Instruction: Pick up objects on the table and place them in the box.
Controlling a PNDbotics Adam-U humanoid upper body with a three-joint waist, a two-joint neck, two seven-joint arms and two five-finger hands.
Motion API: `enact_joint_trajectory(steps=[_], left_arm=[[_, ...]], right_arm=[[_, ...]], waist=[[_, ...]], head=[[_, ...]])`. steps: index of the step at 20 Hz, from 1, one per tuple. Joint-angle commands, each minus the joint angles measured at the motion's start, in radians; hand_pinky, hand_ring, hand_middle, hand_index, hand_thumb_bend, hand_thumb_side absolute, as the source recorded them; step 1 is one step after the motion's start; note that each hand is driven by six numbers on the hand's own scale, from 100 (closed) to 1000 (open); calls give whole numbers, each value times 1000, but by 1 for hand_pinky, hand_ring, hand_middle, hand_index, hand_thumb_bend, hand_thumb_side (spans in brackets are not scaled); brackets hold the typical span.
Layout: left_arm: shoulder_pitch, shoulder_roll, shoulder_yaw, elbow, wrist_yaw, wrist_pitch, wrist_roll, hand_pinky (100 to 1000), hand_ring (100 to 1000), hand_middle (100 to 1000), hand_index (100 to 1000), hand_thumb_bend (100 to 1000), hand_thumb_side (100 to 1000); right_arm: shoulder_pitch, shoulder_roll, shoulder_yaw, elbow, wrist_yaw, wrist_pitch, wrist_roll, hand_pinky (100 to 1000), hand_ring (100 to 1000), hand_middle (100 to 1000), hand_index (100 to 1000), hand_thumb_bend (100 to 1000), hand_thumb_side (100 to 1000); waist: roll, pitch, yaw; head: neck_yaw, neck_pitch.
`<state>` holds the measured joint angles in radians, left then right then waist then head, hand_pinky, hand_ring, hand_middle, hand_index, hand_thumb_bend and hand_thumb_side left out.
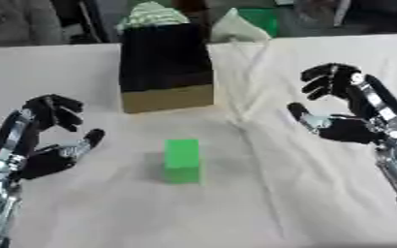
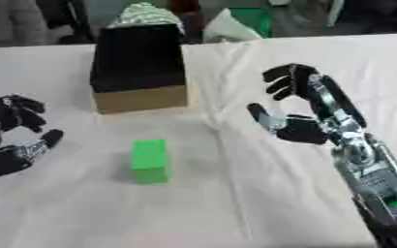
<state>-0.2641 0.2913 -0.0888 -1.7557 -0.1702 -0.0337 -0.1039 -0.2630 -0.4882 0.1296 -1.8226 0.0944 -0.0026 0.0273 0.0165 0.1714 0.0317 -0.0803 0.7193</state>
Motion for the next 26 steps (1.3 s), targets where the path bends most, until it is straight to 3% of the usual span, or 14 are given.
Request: enact_joint_trajectory(steps=[1,13,26], left_arm=[[-14,25,-2,-14,7,-2,-5,535,558,580,671,614,262],[-37,45,-31,-10,8,-8,-40,540,563,584,675,739,320],[-163,75,-148,77,-44,-1,-165,565,586,604,692,963,417]], right_arm=[[-6,-10,-10,-11,-4,-3,-3,617,653,663,738,387,160],[-7,-10,-8,-11,-5,-3,-2,617,653,663,738,388,160],[-11,-8,-2,-11,-8,-2,5,617,653,663,738,389,165]], waist=[[1,-17,-1],[1,-19,-3],[-4,-26,-24]], head=[[0,-9],[0,-8],[4,-6]])
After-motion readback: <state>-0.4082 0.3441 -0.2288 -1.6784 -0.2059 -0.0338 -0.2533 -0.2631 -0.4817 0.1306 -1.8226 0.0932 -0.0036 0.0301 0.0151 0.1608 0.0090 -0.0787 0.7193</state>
